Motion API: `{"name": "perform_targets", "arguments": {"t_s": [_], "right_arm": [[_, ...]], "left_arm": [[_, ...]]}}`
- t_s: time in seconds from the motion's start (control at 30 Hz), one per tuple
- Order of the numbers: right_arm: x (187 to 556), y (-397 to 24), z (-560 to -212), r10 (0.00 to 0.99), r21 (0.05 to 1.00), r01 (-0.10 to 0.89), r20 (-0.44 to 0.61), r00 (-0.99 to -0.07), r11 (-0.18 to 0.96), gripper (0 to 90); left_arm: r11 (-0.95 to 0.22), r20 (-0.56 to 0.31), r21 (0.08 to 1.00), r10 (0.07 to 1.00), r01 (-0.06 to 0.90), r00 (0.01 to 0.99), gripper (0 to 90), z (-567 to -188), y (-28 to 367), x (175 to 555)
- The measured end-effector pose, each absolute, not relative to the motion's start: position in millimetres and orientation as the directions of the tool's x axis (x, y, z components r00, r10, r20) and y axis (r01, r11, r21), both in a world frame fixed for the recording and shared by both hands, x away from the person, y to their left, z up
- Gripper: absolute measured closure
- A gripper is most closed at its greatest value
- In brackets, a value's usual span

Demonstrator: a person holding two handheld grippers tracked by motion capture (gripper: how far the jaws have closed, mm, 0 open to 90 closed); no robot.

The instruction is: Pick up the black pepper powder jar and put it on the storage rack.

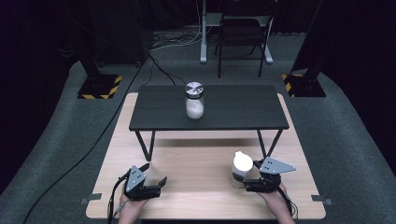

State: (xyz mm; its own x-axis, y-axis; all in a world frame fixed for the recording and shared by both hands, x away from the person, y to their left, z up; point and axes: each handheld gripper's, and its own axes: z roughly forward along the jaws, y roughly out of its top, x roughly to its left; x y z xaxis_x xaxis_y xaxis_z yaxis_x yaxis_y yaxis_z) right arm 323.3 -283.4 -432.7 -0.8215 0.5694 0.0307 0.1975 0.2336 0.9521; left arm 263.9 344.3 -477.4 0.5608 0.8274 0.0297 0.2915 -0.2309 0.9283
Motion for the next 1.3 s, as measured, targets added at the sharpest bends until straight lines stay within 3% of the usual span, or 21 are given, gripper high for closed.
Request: {"name": "perform_targets", "arguments": {"t_s": [0.83, 1.3], "right_arm": [[342, -278, -288, 0.595, 0.99, 0.053, -0.036, -0.803, 0.13, 29.6], [383, -241, -254, 0.727, 0.975, 0.123, -0.051, -0.685, 0.184, 29.6]], "left_arm": [[-0.239, 0.034, 0.927, 0.823, 0.291, 0.567, 10.9, -477, 344, 265], [-0.241, 0.035, 0.926, 0.821, 0.291, 0.57, 10.9, -477, 344, 266]]}}
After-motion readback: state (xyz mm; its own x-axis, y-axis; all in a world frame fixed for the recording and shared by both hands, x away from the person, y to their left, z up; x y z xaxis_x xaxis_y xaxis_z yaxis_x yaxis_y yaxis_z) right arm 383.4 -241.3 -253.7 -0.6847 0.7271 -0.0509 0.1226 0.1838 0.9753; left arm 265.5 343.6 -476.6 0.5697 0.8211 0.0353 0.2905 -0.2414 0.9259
